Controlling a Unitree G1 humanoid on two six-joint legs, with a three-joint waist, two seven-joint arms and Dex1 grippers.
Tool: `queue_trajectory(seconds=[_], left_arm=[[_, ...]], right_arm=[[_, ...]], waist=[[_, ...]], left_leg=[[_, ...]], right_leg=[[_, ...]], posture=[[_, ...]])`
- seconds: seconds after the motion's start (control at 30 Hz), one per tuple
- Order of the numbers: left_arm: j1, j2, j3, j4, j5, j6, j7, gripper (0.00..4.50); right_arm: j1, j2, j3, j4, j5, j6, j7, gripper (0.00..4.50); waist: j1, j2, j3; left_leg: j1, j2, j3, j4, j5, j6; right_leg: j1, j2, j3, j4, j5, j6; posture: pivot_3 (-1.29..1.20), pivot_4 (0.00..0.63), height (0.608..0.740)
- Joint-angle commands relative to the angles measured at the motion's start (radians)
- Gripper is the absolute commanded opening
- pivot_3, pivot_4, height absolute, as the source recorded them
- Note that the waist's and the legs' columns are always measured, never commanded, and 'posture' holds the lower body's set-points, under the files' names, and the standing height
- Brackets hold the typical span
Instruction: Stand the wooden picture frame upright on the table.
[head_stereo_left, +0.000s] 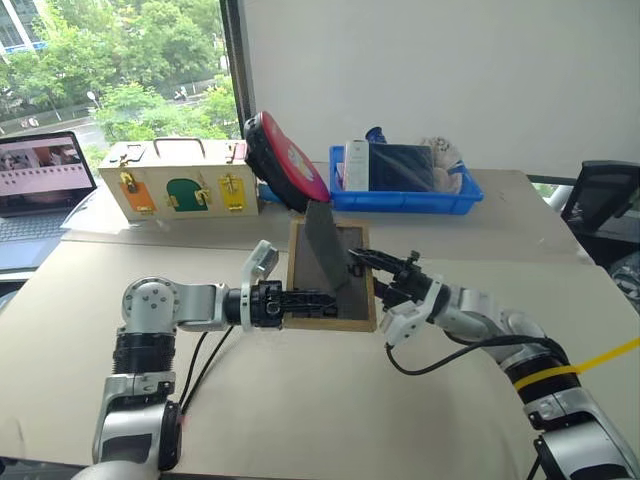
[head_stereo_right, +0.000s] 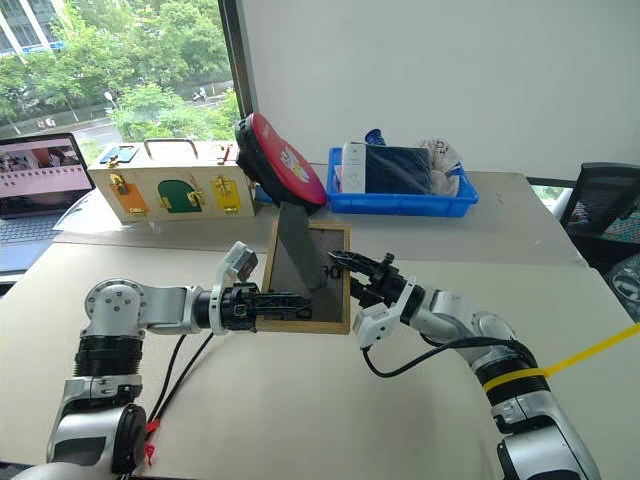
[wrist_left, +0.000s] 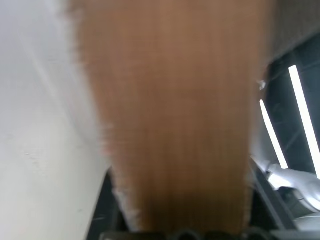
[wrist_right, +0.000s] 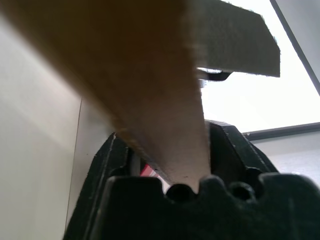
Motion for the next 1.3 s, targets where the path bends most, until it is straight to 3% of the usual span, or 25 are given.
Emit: queue_trajectory(seconds=[0.03,0.17,0.37,0.43,0.5,0.63,0.93,1.3], left_arm=[[0.023,0.062,0.007,-0.031,0.043,-0.021,-0.040,3.14],[0.060,0.187,-0.015,-0.090,0.155,-0.179,-0.156,4.49],[0.142,0.379,0.105,-0.164,0.237,-0.458,-0.418,4.50],[0.200,0.422,0.127,-0.239,0.263,-0.531,-0.471,4.50],[0.259,0.420,0.129,-0.302,0.335,-0.643,-0.469,4.50],[0.352,0.357,0.143,-0.382,0.394,-0.787,-0.448,4.50],[0.418,0.337,0.135,-0.432,0.423,-0.824,-0.399,4.50],[0.445,0.366,0.198,-0.436,0.212,-0.636,-0.383,4.50]], right_arm=[[-0.040,-0.015,-0.055,-0.026,0.044,-0.014,-0.061,1.29],[-0.051,-0.027,-0.056,-0.007,0.061,-0.020,-0.051,1.29],[-0.101,-0.036,-0.072,0.057,0.218,0.027,0.043,1.28],[-0.140,-0.023,-0.053,0.094,0.391,0.084,0.195,1.28],[-0.176,0.012,-0.042,0.119,0.650,0.235,0.459,1.27],[-0.271,0.077,-0.084,0.137,0.962,0.678,0.823,1.27],[-0.355,0.133,-0.093,0.257,1.029,1.079,1.020,1.27],[-0.443,0.161,-0.089,0.501,0.968,1.279,1.162,1.27]], waist=[[-0.001,0.000,0.000],[-0.005,0.000,0.000],[-0.004,0.000,0.001],[-0.004,-0.001,0.002],[-0.004,0.000,0.002],[-0.002,0.000,0.003],[0.000,0.001,0.006],[-0.006,0.001,0.007]], left_leg=[[0.000,0.000,0.000,0.000,0.000,0.000],[0.001,0.000,0.000,0.000,0.000,0.000],[0.001,0.000,0.000,-0.001,0.000,0.000],[0.001,0.000,0.000,-0.002,0.000,0.000],[0.001,0.001,0.000,-0.002,0.000,0.000],[0.004,0.001,0.000,-0.002,0.000,0.001],[0.001,0.001,0.000,-0.003,0.000,0.002],[-0.001,0.002,0.000,-0.003,0.000,0.002]], right_leg=[[0.000,0.000,0.000,0.000,0.000,0.000],[0.000,0.000,0.000,0.000,0.000,0.000],[0.000,0.000,0.000,0.000,0.000,-0.001],[0.000,0.000,0.000,0.000,0.000,-0.001],[0.000,0.000,0.000,-0.001,0.000,-0.001],[0.004,0.000,-0.001,-0.001,0.000,-0.001],[0.000,0.000,-0.002,-0.001,0.000,-0.002],[-0.004,0.001,-0.001,0.001,0.000,-0.002]], posture=[[0.00,0.150,0.717],[0.00,0.150,0.717],[0.00,0.150,0.717],[0.00,0.150,0.717],[0.00,0.150,0.717],[0.00,0.150,0.717],[0.00,0.150,0.717],[0.00,0.150,0.717]])
